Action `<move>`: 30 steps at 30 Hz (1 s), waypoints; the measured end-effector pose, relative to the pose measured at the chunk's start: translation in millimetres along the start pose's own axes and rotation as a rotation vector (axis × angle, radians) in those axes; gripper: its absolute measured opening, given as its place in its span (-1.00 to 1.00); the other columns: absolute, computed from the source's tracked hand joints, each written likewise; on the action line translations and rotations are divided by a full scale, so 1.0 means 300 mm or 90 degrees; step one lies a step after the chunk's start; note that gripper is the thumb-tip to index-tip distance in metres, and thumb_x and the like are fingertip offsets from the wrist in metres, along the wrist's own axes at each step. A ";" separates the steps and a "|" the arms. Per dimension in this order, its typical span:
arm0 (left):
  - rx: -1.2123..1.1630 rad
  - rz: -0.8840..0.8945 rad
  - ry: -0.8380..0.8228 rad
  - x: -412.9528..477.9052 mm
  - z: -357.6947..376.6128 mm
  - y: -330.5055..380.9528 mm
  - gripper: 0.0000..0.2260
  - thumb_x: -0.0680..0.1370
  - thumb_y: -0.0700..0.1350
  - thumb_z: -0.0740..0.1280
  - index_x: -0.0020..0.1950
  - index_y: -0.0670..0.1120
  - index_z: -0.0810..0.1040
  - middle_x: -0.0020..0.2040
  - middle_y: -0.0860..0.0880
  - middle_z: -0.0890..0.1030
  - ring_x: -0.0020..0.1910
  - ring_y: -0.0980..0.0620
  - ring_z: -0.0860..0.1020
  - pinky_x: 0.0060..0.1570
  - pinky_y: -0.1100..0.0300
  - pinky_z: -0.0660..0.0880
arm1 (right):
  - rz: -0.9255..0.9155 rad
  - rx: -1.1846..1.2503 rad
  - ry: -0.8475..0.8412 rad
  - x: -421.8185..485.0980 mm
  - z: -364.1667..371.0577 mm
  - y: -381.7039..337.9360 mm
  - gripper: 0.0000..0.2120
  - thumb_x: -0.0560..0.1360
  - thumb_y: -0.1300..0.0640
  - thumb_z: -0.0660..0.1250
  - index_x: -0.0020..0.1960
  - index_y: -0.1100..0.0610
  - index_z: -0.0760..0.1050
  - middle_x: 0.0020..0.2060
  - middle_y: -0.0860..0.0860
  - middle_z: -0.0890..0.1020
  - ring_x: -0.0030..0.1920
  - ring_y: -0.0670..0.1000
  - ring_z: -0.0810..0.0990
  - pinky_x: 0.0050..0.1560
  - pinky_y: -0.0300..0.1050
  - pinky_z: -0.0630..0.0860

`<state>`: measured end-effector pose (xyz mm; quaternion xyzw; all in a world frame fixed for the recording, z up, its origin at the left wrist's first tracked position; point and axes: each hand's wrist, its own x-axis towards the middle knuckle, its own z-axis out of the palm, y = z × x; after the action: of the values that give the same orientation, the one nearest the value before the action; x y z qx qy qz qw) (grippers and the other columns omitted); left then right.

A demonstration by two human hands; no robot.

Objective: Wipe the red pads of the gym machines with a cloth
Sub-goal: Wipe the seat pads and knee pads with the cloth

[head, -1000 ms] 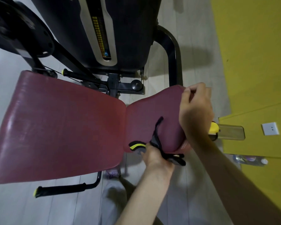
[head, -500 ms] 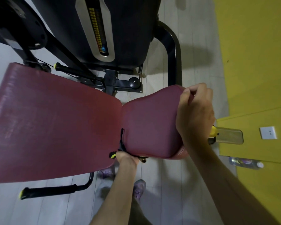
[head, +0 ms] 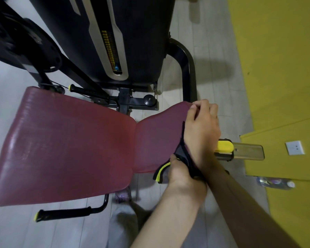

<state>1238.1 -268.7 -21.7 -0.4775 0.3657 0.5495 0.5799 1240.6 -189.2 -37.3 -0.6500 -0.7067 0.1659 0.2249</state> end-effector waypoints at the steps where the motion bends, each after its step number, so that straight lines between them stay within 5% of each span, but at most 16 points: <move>1: 0.010 0.001 0.016 -0.002 0.012 0.014 -0.65 0.71 0.06 0.21 0.34 -0.15 0.56 0.16 -0.18 0.64 -0.07 -0.15 0.56 0.13 -0.02 0.45 | 0.002 0.003 -0.002 -0.002 -0.001 0.001 -0.82 0.70 -0.01 0.11 0.19 0.02 0.44 0.15 0.00 0.45 -0.07 -0.04 0.41 -0.11 -0.09 0.33; 5: 0.004 -0.006 0.068 0.067 -0.018 0.034 -0.52 0.71 0.16 0.15 0.44 -0.16 0.47 0.39 -0.21 0.54 0.37 -0.24 0.49 0.12 -0.11 0.41 | 0.001 0.012 -0.015 -0.008 -0.006 0.000 -0.81 0.70 -0.02 0.10 0.19 0.01 0.43 0.15 -0.01 0.44 -0.07 -0.02 0.43 -0.11 -0.09 0.32; 9: -0.029 0.097 0.059 0.254 -0.131 0.104 -0.54 0.71 0.14 0.10 0.46 -0.11 0.48 0.42 -0.18 0.53 0.37 -0.25 0.50 0.35 -0.24 0.44 | 0.001 0.010 -0.020 -0.013 -0.015 -0.003 -0.80 0.71 -0.03 0.09 0.20 0.02 0.43 0.16 -0.01 0.44 -0.03 0.01 0.49 -0.10 -0.11 0.32; 13: -0.022 0.203 0.113 0.452 -0.243 0.216 -0.61 0.70 0.07 0.17 0.48 -0.07 0.43 0.30 -0.16 0.59 0.01 -0.20 0.60 -0.19 -0.19 0.66 | -0.023 0.013 0.027 -0.017 0.000 0.002 -0.79 0.70 0.00 0.13 0.19 0.07 0.48 0.15 0.06 0.50 -0.02 0.09 0.57 -0.17 -0.17 0.30; 15: -0.013 0.281 0.166 0.528 -0.296 0.243 -0.52 0.70 0.07 0.20 0.60 0.02 0.25 0.42 -0.12 0.49 0.20 -0.25 0.58 0.16 -0.26 0.57 | -0.056 0.004 0.056 -0.018 0.010 0.006 -0.79 0.70 0.04 0.15 0.17 0.10 0.51 0.11 0.07 0.53 -0.09 0.07 0.56 -0.28 -0.31 0.23; 18: 0.120 0.405 0.142 0.624 -0.375 0.255 -0.37 0.62 0.17 0.30 0.64 0.08 0.18 0.52 -0.04 0.37 0.49 -0.16 0.38 0.48 -0.19 0.32 | -0.038 -0.006 0.039 -0.005 0.004 0.002 -0.79 0.69 0.04 0.14 0.17 0.08 0.50 0.08 0.05 0.50 -0.15 0.01 0.49 -0.28 -0.41 0.18; 21: 0.326 0.449 0.132 0.689 -0.452 0.326 -0.24 0.55 0.32 0.33 0.65 0.05 0.16 0.62 0.04 0.20 0.61 -0.03 0.15 0.59 -0.09 0.11 | 0.005 -0.011 0.003 0.007 0.001 -0.004 -0.78 0.68 0.03 0.09 0.17 0.05 0.48 0.05 -0.02 0.40 -0.13 0.03 0.46 -0.23 -0.15 0.29; 25: 0.577 0.448 0.040 0.885 -0.456 0.547 -0.17 0.45 0.51 0.30 0.62 0.14 0.24 0.57 0.09 0.34 0.55 0.00 0.31 0.55 -0.17 0.22 | 0.004 -0.012 0.005 0.008 0.010 0.002 -0.80 0.71 0.03 0.09 0.16 0.06 0.46 0.07 -0.01 0.42 -0.09 0.04 0.46 -0.08 -0.09 0.29; 30: 0.753 0.507 -0.049 0.967 -0.074 0.770 -0.13 0.40 0.62 0.16 0.58 0.16 0.30 0.53 0.05 0.42 0.52 -0.01 0.36 0.54 -0.15 0.22 | -0.015 0.002 0.024 0.010 0.022 0.005 -0.86 0.70 0.07 0.13 0.12 0.06 0.45 0.12 0.04 0.49 -0.11 0.04 0.48 -0.12 0.04 0.46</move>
<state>1049.9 -220.1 -338.2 0.1063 0.7284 0.4456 0.5095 1238.2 -185.7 -43.5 -0.6445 -0.7095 0.1522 0.2409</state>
